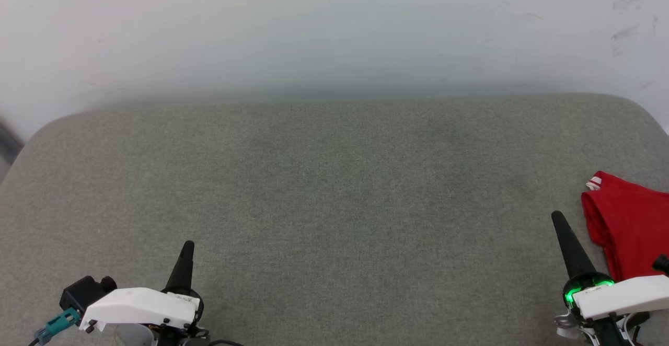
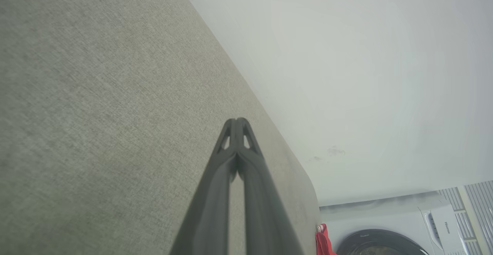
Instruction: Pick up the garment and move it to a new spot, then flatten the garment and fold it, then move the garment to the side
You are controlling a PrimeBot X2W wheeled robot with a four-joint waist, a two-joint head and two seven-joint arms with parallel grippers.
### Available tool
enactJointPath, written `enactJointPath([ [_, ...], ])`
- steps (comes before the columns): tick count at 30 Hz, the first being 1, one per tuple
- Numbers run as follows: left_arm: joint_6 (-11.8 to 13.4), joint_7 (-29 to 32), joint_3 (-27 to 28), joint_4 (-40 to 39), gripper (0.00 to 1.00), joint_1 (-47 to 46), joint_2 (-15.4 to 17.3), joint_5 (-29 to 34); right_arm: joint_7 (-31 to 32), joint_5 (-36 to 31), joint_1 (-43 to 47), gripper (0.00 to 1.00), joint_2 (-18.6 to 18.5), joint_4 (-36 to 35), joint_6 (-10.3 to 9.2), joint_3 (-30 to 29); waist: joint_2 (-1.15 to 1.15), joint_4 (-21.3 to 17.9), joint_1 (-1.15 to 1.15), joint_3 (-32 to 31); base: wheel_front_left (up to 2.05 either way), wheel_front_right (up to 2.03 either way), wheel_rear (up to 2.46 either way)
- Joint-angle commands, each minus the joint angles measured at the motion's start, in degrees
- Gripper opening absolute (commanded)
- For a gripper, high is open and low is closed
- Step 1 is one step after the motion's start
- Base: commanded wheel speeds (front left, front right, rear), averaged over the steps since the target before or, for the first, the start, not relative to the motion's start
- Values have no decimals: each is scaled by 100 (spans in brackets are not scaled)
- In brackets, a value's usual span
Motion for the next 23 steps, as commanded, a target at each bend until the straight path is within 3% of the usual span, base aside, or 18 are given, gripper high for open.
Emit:
enactJointPath([
  [1,-81,46,91,-19,0,-156,-4,-119,5,169,-132,0,7,2,0,-24,0,4,0,3,0,0,0],
  [23,-471,364,517,157,0,-276,-314,-998,19,1329,-321,0,59,377,-1,-75,0,63,0,38,0,0,0],
])
